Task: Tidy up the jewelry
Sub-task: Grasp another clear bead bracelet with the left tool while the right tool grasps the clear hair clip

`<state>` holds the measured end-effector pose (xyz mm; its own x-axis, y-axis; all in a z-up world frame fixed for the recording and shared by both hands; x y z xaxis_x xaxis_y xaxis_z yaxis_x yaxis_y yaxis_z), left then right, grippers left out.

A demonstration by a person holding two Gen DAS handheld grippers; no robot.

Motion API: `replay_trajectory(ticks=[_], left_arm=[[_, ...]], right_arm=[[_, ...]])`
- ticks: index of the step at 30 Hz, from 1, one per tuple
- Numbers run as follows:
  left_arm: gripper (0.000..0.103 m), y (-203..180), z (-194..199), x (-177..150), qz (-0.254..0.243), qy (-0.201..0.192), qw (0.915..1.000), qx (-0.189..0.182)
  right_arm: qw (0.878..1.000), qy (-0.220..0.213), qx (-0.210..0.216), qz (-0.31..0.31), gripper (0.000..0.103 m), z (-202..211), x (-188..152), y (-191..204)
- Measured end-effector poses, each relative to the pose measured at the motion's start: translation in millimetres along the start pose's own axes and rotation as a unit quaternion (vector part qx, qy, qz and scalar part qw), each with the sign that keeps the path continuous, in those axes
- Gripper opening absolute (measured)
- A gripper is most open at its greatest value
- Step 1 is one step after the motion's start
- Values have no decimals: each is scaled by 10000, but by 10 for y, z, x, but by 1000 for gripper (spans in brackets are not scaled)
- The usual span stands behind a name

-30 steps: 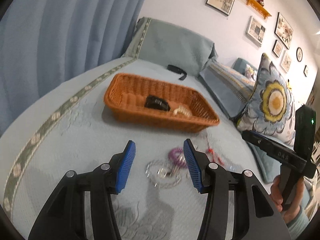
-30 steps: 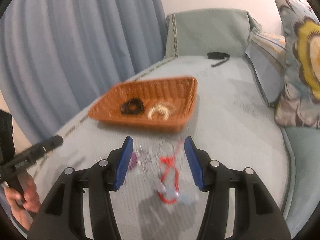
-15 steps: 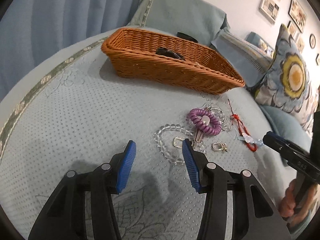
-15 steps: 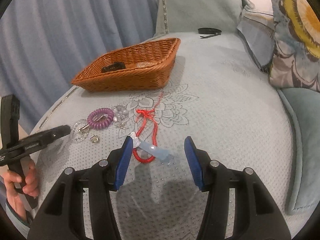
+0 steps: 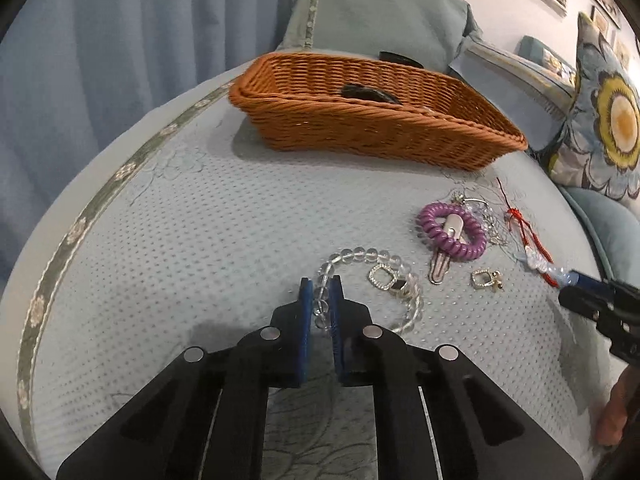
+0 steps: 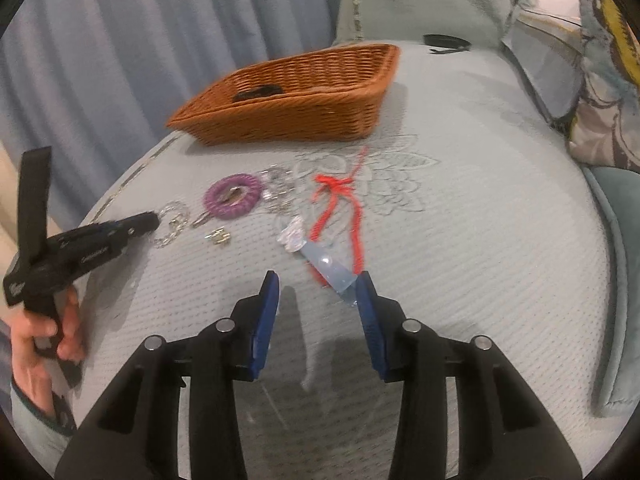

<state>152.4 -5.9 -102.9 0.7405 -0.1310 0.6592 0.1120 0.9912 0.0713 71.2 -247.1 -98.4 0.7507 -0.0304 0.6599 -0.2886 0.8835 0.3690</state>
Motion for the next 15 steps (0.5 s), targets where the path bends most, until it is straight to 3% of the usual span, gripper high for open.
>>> replay_trajectory(ticks=[9, 15], left_arm=[[9, 75, 25, -7, 179, -7, 9990, -400], [16, 14, 20, -28, 91, -27, 9992, -380]], right_arm=[[9997, -150, -179, 104, 37, 46, 60, -4], [9982, -16, -404, 446, 37, -77, 61, 64]])
Point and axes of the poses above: each gripper's, at about its wrist camera, not at the fingertips, and z roughly against the way its jaws point, y to its left, x to its top, the point moved 7 cm from there along -z, roughly the way its jaws point, and after that the axes turned 12 degrees about x, right-handed, at the moved point
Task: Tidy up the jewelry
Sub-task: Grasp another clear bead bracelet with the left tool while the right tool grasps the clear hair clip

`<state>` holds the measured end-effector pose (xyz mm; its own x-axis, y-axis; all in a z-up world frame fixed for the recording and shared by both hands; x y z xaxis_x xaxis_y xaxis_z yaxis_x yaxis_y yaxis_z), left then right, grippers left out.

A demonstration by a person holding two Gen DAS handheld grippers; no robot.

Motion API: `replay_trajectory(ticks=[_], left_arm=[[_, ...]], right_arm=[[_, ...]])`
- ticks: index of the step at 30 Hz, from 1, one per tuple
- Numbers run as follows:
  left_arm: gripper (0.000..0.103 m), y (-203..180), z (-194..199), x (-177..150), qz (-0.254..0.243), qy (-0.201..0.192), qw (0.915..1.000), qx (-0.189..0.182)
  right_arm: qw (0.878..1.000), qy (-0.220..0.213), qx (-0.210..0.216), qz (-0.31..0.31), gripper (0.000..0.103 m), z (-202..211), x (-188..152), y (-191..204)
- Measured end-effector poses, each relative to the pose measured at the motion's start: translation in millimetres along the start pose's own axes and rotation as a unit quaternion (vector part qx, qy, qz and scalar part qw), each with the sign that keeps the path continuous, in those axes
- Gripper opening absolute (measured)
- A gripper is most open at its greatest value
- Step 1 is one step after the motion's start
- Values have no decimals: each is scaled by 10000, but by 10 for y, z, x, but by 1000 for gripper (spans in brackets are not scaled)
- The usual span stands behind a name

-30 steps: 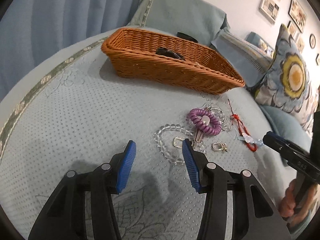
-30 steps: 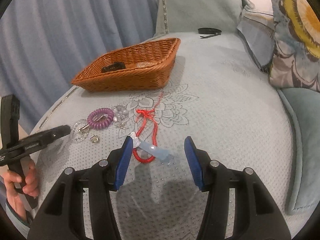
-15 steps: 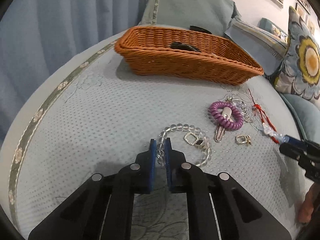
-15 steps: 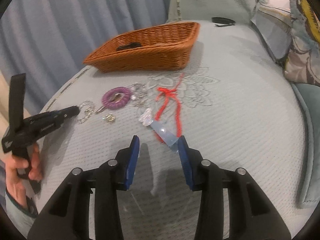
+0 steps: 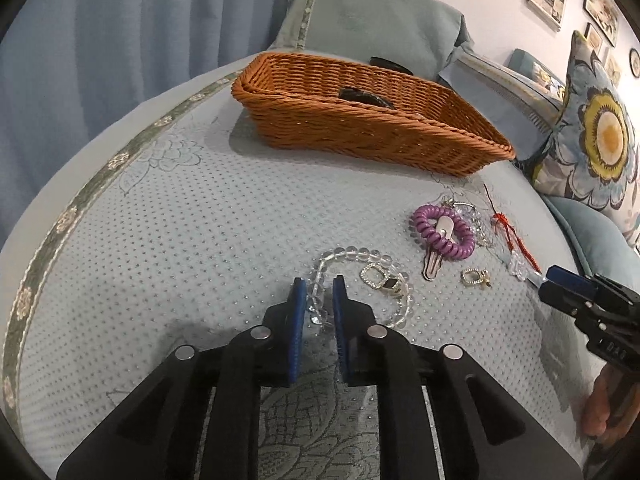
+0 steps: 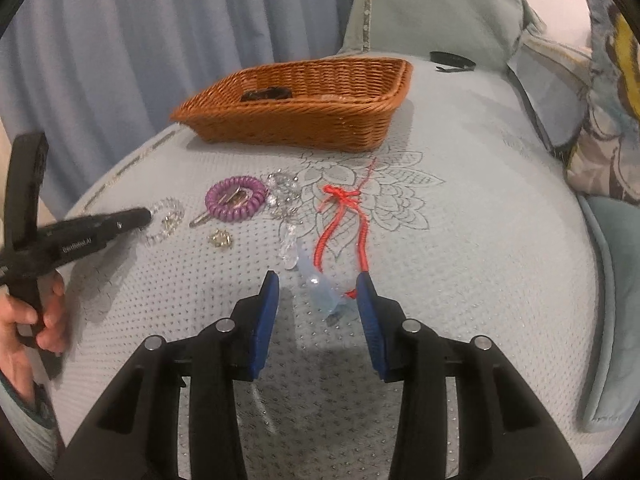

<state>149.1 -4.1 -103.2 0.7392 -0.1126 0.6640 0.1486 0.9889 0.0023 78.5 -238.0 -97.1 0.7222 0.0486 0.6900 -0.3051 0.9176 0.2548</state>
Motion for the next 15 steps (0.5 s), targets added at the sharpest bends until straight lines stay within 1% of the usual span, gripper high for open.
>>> replay_trajectory(ticks=[1, 3, 4, 5, 6, 8, 11, 15], left_arm=[[17, -22, -1, -4, -38, -4, 10000, 23], [20, -67, -3, -9, -119, -23, 9999, 93], [20, -90, -3, -10, -186, -42, 9997, 174], [21, -112, -10, -12, -252, -58, 9993, 265], [20, -128, -13, -18, -308, -75, 9989, 340], [20, -175, -12, -23, -469, -120, 9975, 522], [6, -187, -10, -15, -512, -147, 9971, 549], [6, -137, 13, 0, -358, -163, 9985, 374]], right_arm=[[10000, 8, -54, 50, 37, -12, -3, 19], [9998, 41, -110, 148, 27, -36, -6, 48], [9997, 76, -127, 172, 25, -57, -13, 56], [9997, 109, -135, 183, 17, -70, -27, 61], [9996, 135, -135, 206, 12, -81, -37, 71], [9994, 120, -155, 283, 11, -73, -47, 102], [9993, 98, -143, 324, 11, -60, -51, 128], [9998, -64, -12, 201, 11, 17, -29, 119]])
Point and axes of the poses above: each gripper's, at about its wrist camera, not at the fingertips, and z roughly against the way its jaws point, y to its left, x to its top, the point moved 7 cm from there along -z, roughly the way its jaws point, and after that the axes turned 12 degrees about x, right-handed, at the moved point
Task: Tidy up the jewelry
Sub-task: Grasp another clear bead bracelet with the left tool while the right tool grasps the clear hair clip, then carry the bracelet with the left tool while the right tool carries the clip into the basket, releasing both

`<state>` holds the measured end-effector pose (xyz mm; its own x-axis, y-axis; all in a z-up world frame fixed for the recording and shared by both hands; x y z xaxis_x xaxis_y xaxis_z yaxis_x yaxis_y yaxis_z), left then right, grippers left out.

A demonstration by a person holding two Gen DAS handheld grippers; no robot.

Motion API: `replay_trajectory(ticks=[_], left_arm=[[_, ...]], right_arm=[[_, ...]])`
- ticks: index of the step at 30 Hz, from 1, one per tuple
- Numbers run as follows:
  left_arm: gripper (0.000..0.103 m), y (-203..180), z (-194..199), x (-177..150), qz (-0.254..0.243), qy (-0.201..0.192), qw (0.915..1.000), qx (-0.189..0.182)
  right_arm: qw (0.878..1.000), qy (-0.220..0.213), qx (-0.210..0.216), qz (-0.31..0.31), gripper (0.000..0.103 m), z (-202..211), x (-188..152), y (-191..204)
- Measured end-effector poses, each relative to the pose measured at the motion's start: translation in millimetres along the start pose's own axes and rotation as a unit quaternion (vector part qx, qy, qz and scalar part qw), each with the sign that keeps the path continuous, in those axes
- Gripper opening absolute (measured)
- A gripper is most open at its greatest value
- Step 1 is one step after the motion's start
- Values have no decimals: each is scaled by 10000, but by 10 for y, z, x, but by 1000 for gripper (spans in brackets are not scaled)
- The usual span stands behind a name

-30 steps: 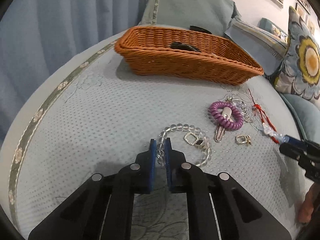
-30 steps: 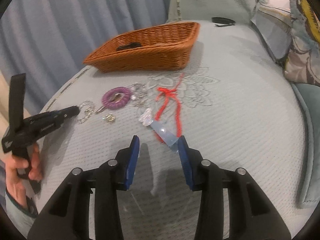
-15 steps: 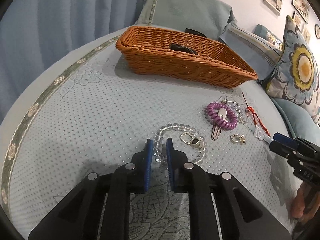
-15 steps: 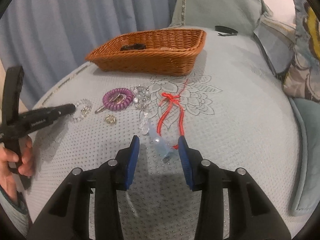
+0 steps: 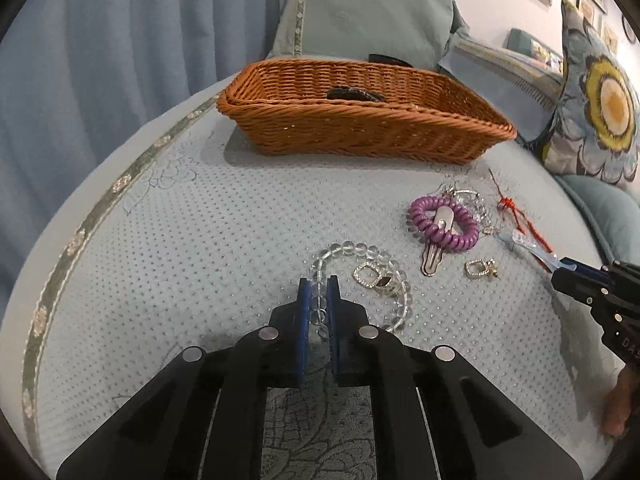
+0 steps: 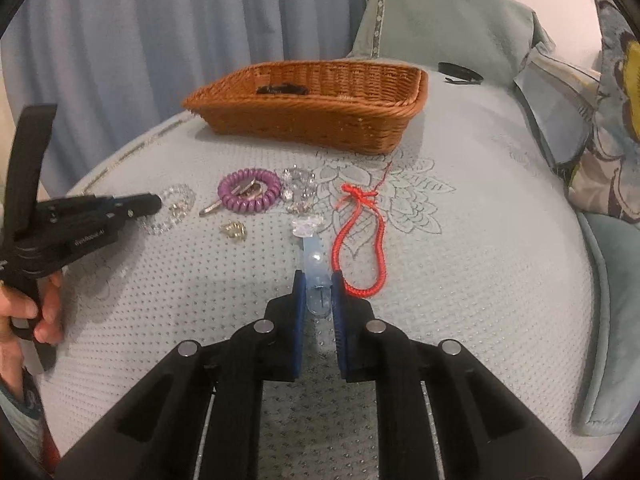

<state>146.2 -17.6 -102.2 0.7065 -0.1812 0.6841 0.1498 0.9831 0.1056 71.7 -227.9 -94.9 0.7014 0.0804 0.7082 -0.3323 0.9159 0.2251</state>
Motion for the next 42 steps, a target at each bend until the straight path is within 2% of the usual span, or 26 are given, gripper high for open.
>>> replay_trajectory(ticks=[4, 12, 18, 25, 29, 34, 42], left_arm=[[6, 14, 44, 32, 66, -105, 9999, -55], [6, 53, 185, 107, 353, -322, 9980, -421], [6, 43, 379, 206, 530, -667, 9936, -743], [6, 23, 671, 355, 660, -1075, 9867, -1027], [6, 41, 757, 436, 765, -1142, 9824, -1267], [6, 21, 901, 665, 719, -1317, 9776, -1475], [6, -67, 897, 1245, 421, -1595, 9768, -1366]], right_arm=[[9999, -107, 76, -74, 11, 58, 10, 15], [9993, -245, 266, -131, 11, 129, 16, 97], [9982, -449, 340, -179, 11, 237, 85, 135], [9953, -885, 396, -83, 11, 505, 378, 216], [9937, -1052, 382, -8, 11, 594, 573, 205], [9922, -1198, 339, -48, 11, 632, 779, 102], [9899, -1394, 232, -45, 11, 516, 1205, -60]])
Point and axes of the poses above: each gripper's, at about its wrist camera, not at the fingertips, and z roughly against the way its jaws point, y to its left, x to its top, the point moved 7 cm from there along -z, roughly the way its jaws point, and after that the axes turned 12 degrees about x, right-handed, at the moved point
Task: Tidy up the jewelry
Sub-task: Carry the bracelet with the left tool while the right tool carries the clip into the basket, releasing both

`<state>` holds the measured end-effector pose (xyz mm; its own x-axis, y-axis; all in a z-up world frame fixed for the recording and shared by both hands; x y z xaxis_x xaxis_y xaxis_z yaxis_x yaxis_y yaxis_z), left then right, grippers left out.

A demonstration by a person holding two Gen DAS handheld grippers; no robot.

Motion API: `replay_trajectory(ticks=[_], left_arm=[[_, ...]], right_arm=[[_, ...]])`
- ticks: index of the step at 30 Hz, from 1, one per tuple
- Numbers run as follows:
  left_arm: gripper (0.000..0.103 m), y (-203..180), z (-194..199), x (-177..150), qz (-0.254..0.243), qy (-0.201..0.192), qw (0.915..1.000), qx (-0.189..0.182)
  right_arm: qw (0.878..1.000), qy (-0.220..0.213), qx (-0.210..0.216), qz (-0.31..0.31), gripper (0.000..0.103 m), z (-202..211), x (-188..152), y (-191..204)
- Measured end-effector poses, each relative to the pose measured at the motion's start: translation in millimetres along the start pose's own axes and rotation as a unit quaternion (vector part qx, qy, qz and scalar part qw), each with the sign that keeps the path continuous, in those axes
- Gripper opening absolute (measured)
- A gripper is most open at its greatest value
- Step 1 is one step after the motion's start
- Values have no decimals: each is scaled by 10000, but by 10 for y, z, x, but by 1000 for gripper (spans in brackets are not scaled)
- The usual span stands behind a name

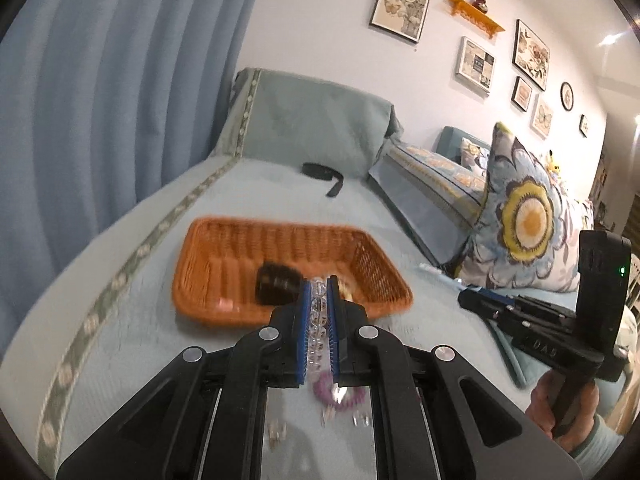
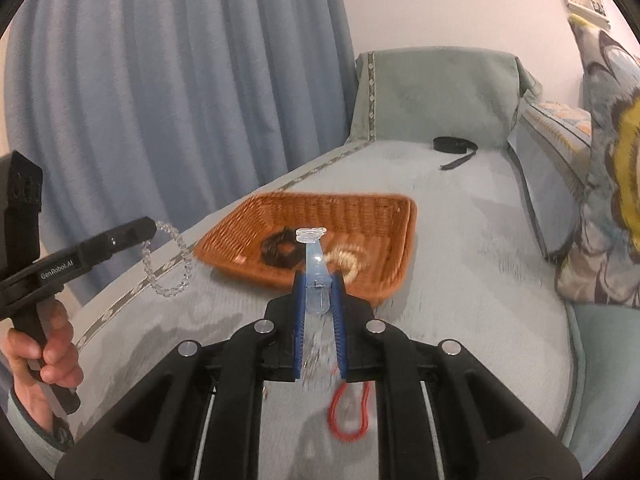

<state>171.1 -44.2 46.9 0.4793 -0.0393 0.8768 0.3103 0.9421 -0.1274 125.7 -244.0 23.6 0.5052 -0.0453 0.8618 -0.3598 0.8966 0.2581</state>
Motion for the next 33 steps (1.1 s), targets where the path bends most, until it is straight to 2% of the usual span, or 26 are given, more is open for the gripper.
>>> replay_trajectory(ticks=[6, 10, 15, 19, 25, 26, 27, 29, 31, 32, 33], left_arm=[[6, 68, -560, 323, 109, 23, 9999, 17], [6, 193, -974, 399, 229, 180, 9995, 146], [6, 304, -1366, 291, 255, 491, 9980, 317], [6, 346, -1534, 142, 213, 733, 9961, 436], [7, 395, -1611, 1, 207, 928, 9942, 500], [14, 397, -1594, -10, 196, 933, 9941, 509], [25, 386, -1566, -13, 186, 928, 9943, 487], [36, 357, -1439, -5, 124, 807, 9955, 473], [46, 306, -1284, -1, 66, 708, 9968, 376], [53, 279, -1168, 0, 33, 638, 9975, 303], [53, 265, -1091, 1, 19, 581, 9978, 306]], right_arm=[[9999, 73, -150, 45, 11, -459, 311, -134], [9992, 334, -202, -48, 11, -871, 410, -289], [9963, 798, -217, -225, 11, -1311, 338, -475], [9923, 1151, -268, -361, 11, -1541, 224, -608], [9888, 1382, -330, -453, 11, -1616, 126, -663], [9881, 1419, -307, -516, 11, -1618, 113, -673], [9878, 1424, -308, -548, 12, -1611, 111, -678], [9879, 1405, -293, -586, 15, -1569, 126, -671], [9893, 1320, -251, -575, 27, -1465, 146, -639], [9899, 1281, -259, -544, 40, -1425, 160, -625], [9909, 1224, -260, -505, 51, -1359, 175, -595]])
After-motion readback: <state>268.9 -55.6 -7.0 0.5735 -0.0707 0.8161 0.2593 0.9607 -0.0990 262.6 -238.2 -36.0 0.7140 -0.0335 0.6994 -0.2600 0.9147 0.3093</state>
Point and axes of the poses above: each gripper's, at about its wrist camera, not at the fingertips, and z roughly against the way its jaws point, y to its left, x to its top, the point moved 7 cm from there along -z, roughly the way its jaws point, and after that the axes turned 12 degrees about x, right-handed, at the moved point
